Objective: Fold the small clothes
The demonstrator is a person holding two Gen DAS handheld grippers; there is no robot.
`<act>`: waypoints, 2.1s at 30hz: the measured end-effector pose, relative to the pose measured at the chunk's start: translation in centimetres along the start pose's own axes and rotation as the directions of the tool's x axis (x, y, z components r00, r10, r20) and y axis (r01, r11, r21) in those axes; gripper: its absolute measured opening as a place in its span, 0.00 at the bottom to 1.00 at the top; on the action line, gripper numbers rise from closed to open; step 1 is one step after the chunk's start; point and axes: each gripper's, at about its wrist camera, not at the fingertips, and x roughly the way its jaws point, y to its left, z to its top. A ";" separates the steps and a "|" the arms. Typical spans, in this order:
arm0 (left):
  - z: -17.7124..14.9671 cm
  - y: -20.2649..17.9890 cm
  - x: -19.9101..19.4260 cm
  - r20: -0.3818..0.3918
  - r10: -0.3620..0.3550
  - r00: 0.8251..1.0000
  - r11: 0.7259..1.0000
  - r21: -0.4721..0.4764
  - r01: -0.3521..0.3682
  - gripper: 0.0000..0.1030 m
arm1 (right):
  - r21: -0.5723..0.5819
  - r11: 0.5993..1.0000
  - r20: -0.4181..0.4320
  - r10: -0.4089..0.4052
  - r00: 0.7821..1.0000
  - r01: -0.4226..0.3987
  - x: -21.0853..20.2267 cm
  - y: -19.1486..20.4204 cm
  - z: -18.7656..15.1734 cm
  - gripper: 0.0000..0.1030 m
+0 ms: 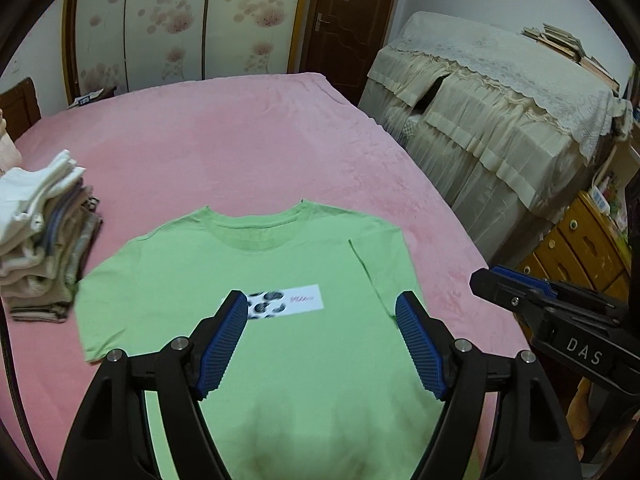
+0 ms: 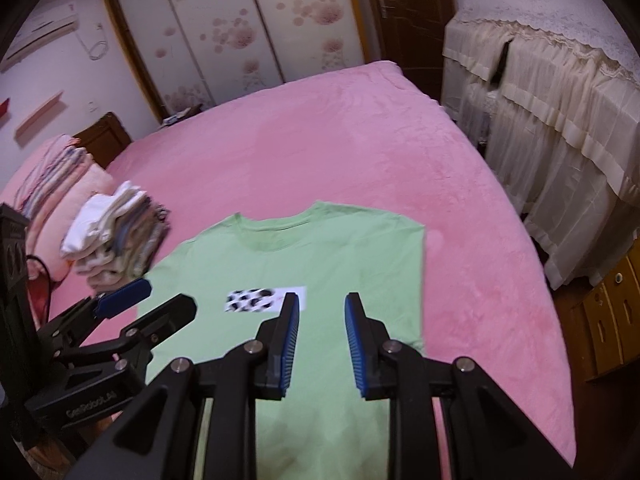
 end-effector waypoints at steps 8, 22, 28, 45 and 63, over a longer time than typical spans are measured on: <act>-2.4 3.5 -4.2 -0.024 0.040 0.999 0.999 0.024 -0.040 0.73 | -0.072 0.997 0.021 0.018 1.000 -0.017 -1.6 5.3 -2.0 0.24; -5.2 14.8 -8.5 0.075 0.207 0.975 0.978 -0.034 -0.205 0.80 | -0.138 0.989 0.027 0.054 0.998 -0.050 2.5 16.0 -3.9 0.24; -6.2 19.8 -9.9 0.105 0.252 0.962 0.965 -0.101 -0.242 0.83 | -0.135 0.989 0.067 0.065 0.996 -0.055 3.8 19.7 -4.3 0.24; -8.4 29.2 -7.6 0.040 0.355 0.934 0.904 -0.269 -0.332 0.84 | -0.206 0.975 0.065 0.102 0.993 -0.087 7.5 27.0 -5.8 0.24; -11.5 37.5 6.3 -0.078 0.136 0.988 0.828 -0.539 -0.156 0.81 | -0.088 0.991 -0.050 0.098 0.994 -0.102 18.7 23.9 -7.9 0.24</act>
